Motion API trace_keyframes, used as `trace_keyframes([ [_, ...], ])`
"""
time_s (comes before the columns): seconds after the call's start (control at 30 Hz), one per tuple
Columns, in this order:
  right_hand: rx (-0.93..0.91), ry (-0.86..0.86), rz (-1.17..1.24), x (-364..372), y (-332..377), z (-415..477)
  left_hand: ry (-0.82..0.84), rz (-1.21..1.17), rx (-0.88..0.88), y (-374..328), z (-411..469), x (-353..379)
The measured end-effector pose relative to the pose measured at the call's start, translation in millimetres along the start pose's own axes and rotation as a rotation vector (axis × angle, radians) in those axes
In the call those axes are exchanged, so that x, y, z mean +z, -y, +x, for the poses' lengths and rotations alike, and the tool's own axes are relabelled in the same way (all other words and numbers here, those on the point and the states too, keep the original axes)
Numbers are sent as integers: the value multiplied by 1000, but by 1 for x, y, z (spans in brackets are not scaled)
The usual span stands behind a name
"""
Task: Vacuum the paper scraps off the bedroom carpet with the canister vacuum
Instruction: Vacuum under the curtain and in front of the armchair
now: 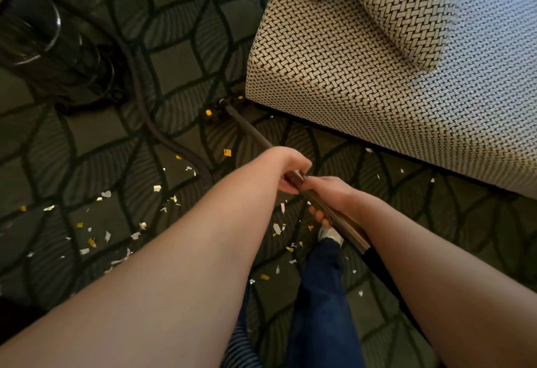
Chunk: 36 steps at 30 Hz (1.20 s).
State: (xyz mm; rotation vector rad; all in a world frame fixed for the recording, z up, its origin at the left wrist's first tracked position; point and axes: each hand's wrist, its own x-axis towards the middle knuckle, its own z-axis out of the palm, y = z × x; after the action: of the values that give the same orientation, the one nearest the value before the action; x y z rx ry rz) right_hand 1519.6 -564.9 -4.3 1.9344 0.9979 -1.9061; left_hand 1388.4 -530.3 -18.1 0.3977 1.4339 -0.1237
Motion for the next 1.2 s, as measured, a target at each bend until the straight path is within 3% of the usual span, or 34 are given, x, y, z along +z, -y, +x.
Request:
trace_keyframes([
  [0.4, 113, 126, -133, -136, -43, 31, -88, -149, -39, -66, 50, 117],
  [0.6, 134, 178, -240, -197, -42, 46, -260, -454, 87, -87, 83, 159],
  [0.83, 147, 189, -254, -211, -48, 51, -390, -642, 179, -83, 95, 184],
  [1.2, 152, 176, -287, -230, -86, 50, -407, -627, 138, -86, 103, 232],
])
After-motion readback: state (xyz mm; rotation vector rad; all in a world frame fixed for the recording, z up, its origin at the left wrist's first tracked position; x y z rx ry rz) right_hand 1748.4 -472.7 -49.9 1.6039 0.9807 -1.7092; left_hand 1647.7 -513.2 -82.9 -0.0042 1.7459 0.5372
